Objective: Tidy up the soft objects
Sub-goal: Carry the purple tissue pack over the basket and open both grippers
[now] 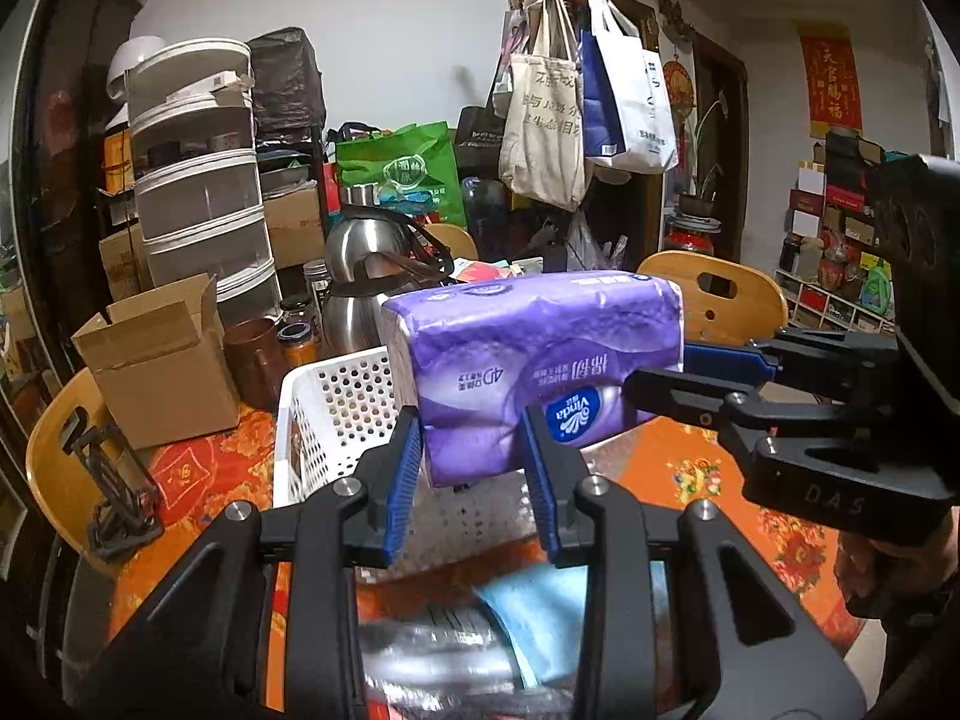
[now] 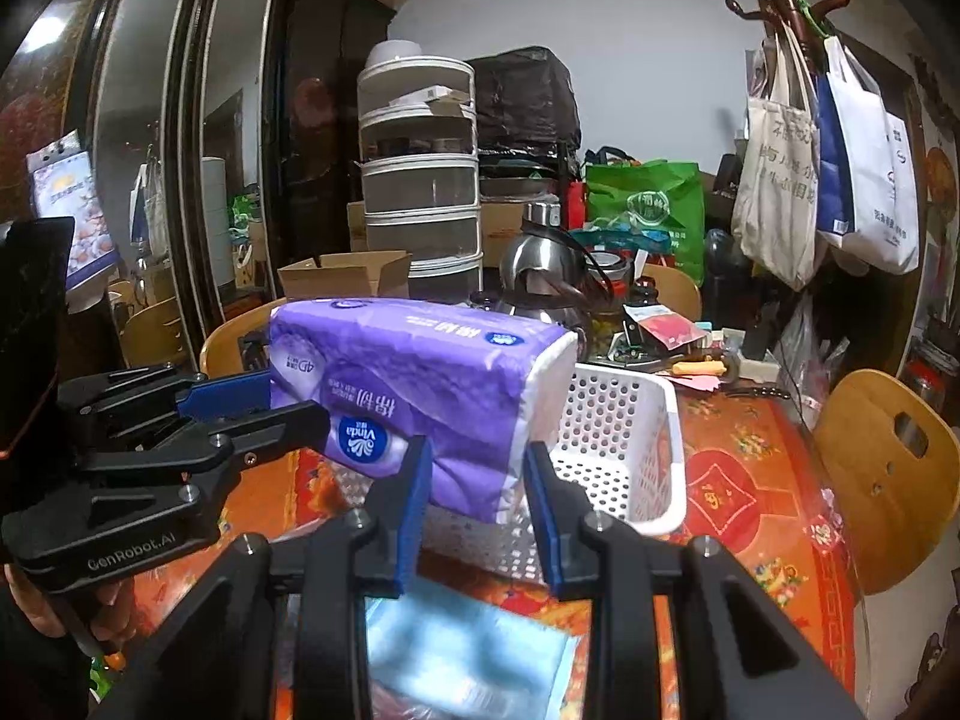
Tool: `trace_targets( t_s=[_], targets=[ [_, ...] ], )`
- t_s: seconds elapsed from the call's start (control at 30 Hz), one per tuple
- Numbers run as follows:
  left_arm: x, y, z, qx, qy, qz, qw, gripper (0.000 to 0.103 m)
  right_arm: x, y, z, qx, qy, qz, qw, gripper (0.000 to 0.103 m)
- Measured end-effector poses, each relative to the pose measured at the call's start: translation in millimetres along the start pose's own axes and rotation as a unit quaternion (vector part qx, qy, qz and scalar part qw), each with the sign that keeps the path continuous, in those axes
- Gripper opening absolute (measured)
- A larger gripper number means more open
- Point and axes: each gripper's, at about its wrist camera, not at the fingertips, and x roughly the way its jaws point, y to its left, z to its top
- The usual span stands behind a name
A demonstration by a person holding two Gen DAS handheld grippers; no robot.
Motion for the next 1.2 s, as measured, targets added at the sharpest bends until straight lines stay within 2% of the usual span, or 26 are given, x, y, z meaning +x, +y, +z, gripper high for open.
trace_targets(
  t_s=[0.2, 0.33, 0.57, 0.7, 0.8, 1.07, 1.13, 1.17, 1.2],
  targets=[
    [45, 12, 25, -0.002, 0.022, 0.005, 0.9997, 0.031, 32, -18, 22, 0.009, 0.019, -0.001, 1.0, 0.03],
    [83, 26, 36, -0.021, 0.049, 0.0, 0.9986, 0.031, 59, -30, 33, 0.014, 0.039, 0.001, 0.999, 0.03],
    [135, 44, 32, -0.053, 0.094, -0.007, 0.9941, 0.031, 105, -42, 41, 0.014, 0.082, -0.005, 0.996, 0.03],
    [146, 48, 33, -0.057, 0.097, 0.005, 0.9936, 0.033, 119, -48, 40, 0.021, 0.092, 0.002, 0.995, 0.03],
    [156, 51, 31, -0.065, 0.104, 0.021, 0.9922, 0.042, 127, -51, 40, 0.032, 0.097, 0.01, 0.995, 0.03],
    [167, 66, 10, -0.083, 0.122, 0.028, 0.9886, 0.042, 138, -66, 30, 0.049, 0.133, -0.01, 0.99, 0.03],
    [166, 68, 7, -0.092, 0.123, 0.019, 0.988, 0.048, 138, -68, 28, 0.053, 0.135, -0.007, 0.989, 0.032],
    [163, 68, 6, -0.095, 0.12, 0.019, 0.988, 0.059, 137, -68, 28, 0.053, 0.135, -0.008, 0.989, 0.038],
    [160, 67, 6, -0.093, 0.115, 0.019, 0.9888, 0.07, 136, -67, 27, 0.053, 0.134, -0.01, 0.989, 0.051]
  ],
)
